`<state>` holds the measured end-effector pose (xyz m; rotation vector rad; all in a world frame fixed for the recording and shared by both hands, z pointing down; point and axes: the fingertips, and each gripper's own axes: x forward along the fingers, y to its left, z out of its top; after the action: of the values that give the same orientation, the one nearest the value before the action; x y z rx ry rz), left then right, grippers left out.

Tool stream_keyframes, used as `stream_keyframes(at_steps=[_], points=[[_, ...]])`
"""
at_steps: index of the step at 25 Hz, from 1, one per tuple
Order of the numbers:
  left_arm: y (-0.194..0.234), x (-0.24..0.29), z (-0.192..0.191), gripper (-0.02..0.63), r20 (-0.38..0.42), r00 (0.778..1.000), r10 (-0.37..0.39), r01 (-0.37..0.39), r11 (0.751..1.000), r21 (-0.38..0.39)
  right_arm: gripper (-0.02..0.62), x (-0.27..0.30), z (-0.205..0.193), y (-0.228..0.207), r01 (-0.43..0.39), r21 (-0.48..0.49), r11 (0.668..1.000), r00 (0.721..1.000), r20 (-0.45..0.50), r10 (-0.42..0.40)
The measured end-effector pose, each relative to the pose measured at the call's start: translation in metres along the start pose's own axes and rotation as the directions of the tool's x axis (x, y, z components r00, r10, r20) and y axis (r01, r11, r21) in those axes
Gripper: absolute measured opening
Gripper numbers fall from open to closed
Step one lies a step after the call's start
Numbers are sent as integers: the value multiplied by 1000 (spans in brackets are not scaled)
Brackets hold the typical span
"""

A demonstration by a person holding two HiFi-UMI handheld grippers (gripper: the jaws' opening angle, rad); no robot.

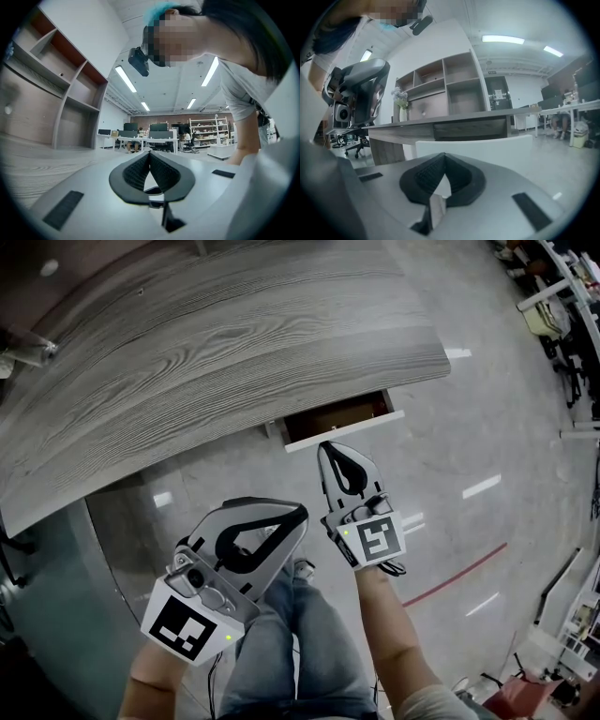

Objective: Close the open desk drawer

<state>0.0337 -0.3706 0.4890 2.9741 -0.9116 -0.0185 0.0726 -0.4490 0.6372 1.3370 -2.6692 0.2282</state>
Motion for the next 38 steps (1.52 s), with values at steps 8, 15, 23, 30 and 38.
stream_keyframes(at_steps=[8, 15, 23, 30, 38], points=[[9, -1, 2, 11, 4, 1000, 11, -11, 1000, 3, 8, 22, 3, -8, 47, 30, 998, 997, -63, -45], [20, -5, -3, 11, -3, 1000, 25, -25, 1000, -2, 8, 39, 6, -10, 42, 48, 998, 998, -45, -40], [31, -10, -6, 11, -7, 999, 34, -34, 999, 4, 9, 57, 12, -13, 39, 22, 999, 999, -39, -38], [31, -15, -7, 11, -6, 999, 45, -45, 999, 2, 8, 61, 11, -14, 36, 50, 998, 999, -1, -36], [20, -18, 8, 11, -12, 998, 54, -54, 999, 8, 8, 33, 33, 6, 19, 44, 999, 999, -29, -18]])
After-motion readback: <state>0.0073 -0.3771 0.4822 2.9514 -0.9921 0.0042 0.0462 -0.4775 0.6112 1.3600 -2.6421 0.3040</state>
